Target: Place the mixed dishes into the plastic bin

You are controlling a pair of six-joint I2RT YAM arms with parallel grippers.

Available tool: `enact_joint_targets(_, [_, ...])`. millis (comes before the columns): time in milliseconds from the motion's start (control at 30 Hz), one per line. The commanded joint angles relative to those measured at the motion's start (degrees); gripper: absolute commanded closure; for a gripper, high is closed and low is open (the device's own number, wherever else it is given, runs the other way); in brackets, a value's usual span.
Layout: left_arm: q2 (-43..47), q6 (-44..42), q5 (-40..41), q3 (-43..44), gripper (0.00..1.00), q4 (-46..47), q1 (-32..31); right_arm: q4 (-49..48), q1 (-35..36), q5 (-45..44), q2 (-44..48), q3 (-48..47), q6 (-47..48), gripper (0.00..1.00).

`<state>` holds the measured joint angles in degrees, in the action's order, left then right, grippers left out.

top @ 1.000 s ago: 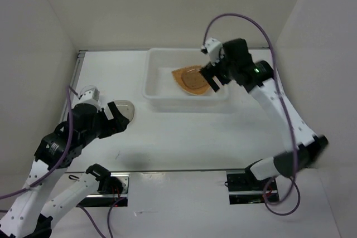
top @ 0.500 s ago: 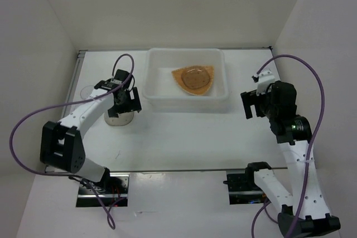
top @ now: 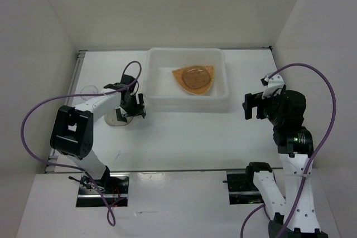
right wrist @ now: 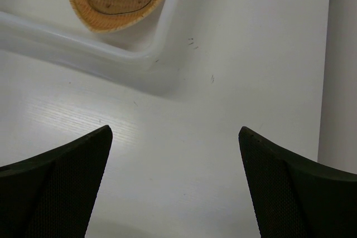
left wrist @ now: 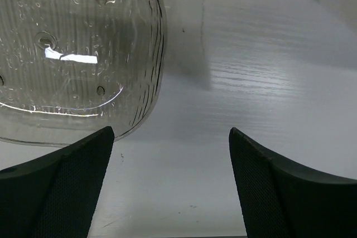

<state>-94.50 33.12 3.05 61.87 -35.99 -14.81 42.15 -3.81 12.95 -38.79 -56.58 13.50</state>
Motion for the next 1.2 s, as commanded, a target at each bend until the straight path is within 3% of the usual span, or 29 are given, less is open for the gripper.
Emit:
enact_joint_targets(0, [-1.4, -0.3, -1.7, -2.1, 0.10, 2.1, 0.0, -4.8, -0.4, 1.6, -0.2, 1.1, -1.5, 0.02])
enact_joint_targets(167, [-2.5, 0.3, -1.2, -4.1, 0.10, 3.2, 0.0, -4.8, -0.4, 1.6, 0.4, 1.1, -1.5, 0.02])
enact_joint_targets(300, [-3.1, 0.8, -1.2, -4.8, 0.25, 4.3, 0.0, -4.8, -0.4, 1.6, 0.4, 1.1, -1.5, 0.02])
enact_joint_targets(400, [-3.7, 0.8, -1.2, -5.3, 0.46, 4.3, 0.0, -4.8, -0.4, 1.6, 0.4, 1.1, -1.5, 0.02])
enact_joint_targets(433, [-3.7, 0.8, -1.2, -5.4, 0.63, 4.3, 0.0, -4.8, -0.4, 1.6, 0.4, 1.1, -1.5, 0.02])
enact_joint_targets(567, [-3.0, 1.5, -0.6, -5.4, 0.96, 3.1, 0.0, -4.8, -0.4, 1.6, 0.4, 1.6, -1.5, 0.02])
enact_joint_targets(600, [-1.4, 2.3, -0.6, -5.4, 1.00, 2.4, 0.0, -5.3, -0.4, 1.6, 0.4, 1.6, -1.5, 0.02])
enact_joint_targets(833, [8.2, 6.2, 3.3, -2.3, 1.00, -3.7, 0.0, -5.3, -0.4, 2.1, 0.4, 2.2, -1.5, 0.02])
enact_joint_targets(1167, [16.1, 8.4, 4.5, 13.1, 1.00, -12.2, 0.0, -7.0, -0.4, 3.2, 1.4, 3.8, -0.4, 0.02])
